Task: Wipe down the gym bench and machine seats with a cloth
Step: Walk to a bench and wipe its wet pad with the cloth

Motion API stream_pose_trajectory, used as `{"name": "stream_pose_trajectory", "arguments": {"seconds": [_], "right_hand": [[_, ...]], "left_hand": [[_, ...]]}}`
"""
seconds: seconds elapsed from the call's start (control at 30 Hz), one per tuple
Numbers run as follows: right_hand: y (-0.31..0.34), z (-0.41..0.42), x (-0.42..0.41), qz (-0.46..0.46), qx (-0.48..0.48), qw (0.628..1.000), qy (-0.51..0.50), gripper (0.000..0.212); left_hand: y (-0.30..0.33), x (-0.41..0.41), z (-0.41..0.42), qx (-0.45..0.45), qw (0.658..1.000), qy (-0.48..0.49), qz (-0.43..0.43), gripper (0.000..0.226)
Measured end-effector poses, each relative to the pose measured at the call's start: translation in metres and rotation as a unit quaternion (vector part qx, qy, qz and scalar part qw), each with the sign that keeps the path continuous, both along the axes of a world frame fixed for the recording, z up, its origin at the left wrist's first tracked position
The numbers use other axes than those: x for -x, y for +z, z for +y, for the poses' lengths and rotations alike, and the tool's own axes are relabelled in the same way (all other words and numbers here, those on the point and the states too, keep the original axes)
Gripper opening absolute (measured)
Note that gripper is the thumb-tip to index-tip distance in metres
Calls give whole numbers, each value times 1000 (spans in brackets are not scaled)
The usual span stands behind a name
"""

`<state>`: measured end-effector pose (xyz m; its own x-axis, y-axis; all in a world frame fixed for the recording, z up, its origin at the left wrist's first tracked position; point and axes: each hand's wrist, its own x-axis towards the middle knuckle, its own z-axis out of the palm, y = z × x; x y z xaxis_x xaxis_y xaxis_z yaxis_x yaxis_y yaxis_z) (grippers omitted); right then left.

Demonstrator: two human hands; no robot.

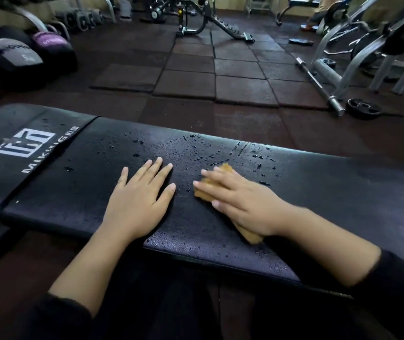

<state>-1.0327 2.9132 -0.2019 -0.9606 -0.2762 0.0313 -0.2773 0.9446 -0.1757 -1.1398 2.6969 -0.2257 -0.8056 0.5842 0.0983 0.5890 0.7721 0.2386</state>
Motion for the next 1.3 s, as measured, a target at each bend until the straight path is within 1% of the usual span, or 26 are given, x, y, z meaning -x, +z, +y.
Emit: {"name": "stream_pose_trajectory", "arguments": {"seconds": [0.1, 0.2, 0.3, 0.37, 0.43, 0.5, 0.57, 0.6, 0.7, 0.77, 0.8, 0.87, 0.93, 0.97, 1.0, 1.07, 1.13, 1.2, 1.3], "right_hand": [[-1, 20, 60, -10, 4, 1000, -29, 46], [1, 51, 91, -16, 55, 995, -86, 44], [-1, 78, 81, -10, 81, 984, -157, 44], [-3, 81, 63, -12, 72, 980, -183, 45], [-6, 68, 43, -9, 35, 986, -165, 49], [-9, 41, 27, 12, -8, 992, -124, 60], [-10, 16, 27, 32, -31, 994, -97, 66], [-10, 8, 35, 35, -28, 995, -92, 64], [-7, 9, 74, 14, 13, 996, -82, 48], [-5, 29, 100, 1, 44, 995, -87, 46], [-4, 43, 107, -5, 60, 993, -104, 45], [-2, 75, 108, -19, 74, 981, -176, 43], [-2, 99, 89, -18, 70, 969, -235, 41], [-1, 103, 75, -9, 65, 967, -247, 42], [-1, 101, 60, 3, 57, 968, -244, 43], [-4, 81, 33, 25, 35, 979, -200, 47], [-6, 53, 20, 33, 4, 987, -158, 57], [-8, 31, 28, 27, -11, 988, -150, 55], [-6, 24, 65, 20, 20, 990, -142, 47]], "left_hand": [[1, -1, 1, 5, 1000, 3, 7, 84], [0, 0, 0, -2, 1000, 1, 7, 83], [-2, 1, -1, 1, 1000, -3, 13, 81], [-3, 1, -1, -3, 1000, -1, 15, 81], [-4, 1, 1, -11, 1000, 2, 17, 80], [-4, 1, 2, -14, 1000, 4, 20, 79], [-4, 1, 2, -20, 1000, 3, 21, 78], [-4, 1, 2, -23, 1000, 2, 20, 77], [-3, 1, 2, -24, 1000, 2, 15, 77], [-3, 1, 2, -22, 1000, 2, 11, 78], [-3, 1, 1, -21, 1000, 1, 10, 78], [-3, 1, 0, -19, 1000, -1, 8, 78], [-4, 1, 0, -16, 1000, 0, 9, 77], [-4, 1, 0, -16, 1000, 0, 10, 77], [-4, 1, 0, -17, 1000, 1, 11, 77], [-4, 1, 1, -21, 1000, 2, 12, 76], [-4, 1, 2, -20, 1000, 4, 13, 76], [-4, 1, 2, -15, 1000, 6, 15, 77], [-3, 1, 2, -18, 1000, 6, 10, 78]]}}
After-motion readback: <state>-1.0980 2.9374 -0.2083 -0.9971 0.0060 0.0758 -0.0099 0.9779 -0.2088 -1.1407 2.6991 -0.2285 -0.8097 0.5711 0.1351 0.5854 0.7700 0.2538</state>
